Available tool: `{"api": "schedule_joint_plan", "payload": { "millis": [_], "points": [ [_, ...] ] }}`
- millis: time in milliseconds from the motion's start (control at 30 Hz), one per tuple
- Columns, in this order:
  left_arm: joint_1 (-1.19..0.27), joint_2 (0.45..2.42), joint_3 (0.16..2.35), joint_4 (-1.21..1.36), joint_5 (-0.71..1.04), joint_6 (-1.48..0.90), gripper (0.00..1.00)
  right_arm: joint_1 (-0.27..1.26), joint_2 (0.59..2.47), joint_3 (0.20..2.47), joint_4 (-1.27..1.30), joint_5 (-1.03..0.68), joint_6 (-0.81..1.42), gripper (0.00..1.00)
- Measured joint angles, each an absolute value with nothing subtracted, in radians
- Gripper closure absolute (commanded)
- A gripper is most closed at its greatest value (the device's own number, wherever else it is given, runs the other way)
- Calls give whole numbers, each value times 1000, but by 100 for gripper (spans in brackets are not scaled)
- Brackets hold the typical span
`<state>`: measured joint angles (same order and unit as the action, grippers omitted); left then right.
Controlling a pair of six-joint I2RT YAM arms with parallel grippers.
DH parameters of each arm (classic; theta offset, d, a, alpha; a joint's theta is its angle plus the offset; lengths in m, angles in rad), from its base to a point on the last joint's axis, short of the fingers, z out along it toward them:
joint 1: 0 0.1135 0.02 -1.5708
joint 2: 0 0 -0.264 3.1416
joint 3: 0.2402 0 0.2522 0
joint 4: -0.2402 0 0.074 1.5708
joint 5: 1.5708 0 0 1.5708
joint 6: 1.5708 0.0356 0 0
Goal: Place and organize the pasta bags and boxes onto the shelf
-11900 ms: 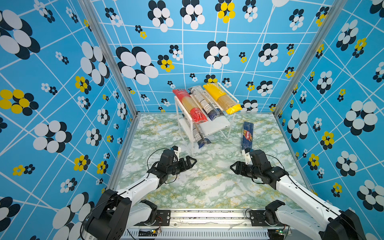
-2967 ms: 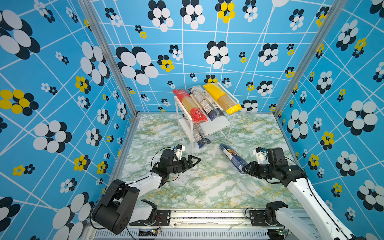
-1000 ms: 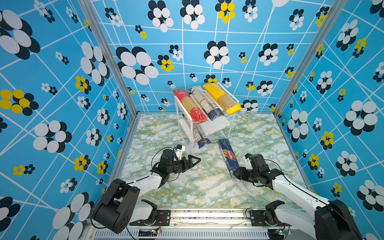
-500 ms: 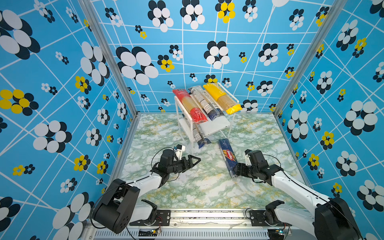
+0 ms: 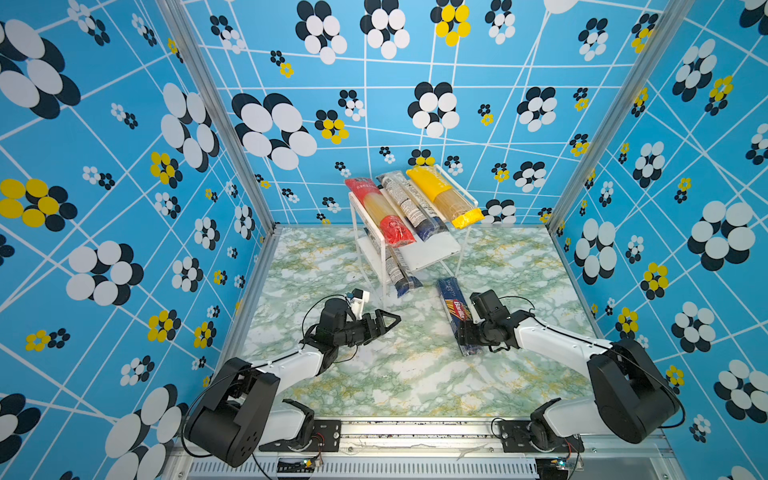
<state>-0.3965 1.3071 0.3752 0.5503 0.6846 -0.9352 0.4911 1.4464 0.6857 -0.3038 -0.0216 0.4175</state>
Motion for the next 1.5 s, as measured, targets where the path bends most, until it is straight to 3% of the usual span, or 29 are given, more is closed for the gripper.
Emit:
{"api": "schedule_joint_plan", "payload": {
  "millis": [367,567,800,1167,1300,1500],
  "points": [
    [-392,1292,375,527,682,-934,1,555,1472,673,-217,83,442,27],
    [-392,1292,375,526,682,-934,1,612,1481,651,-178,186,459,38],
    [-392,1292,375,524,682,-934,1,628,1471,619,-107,219,491,65],
    [-387,1292,375,524,681,-934,1,628,1428,584,-68,150,509,81],
    [-386,1292,375,524,682,-934,1,628,1411,584,-87,94,509,100],
    [-386,1292,375,524,682,-934,1,628,1372,578,-123,38,504,100]
  ]
}}
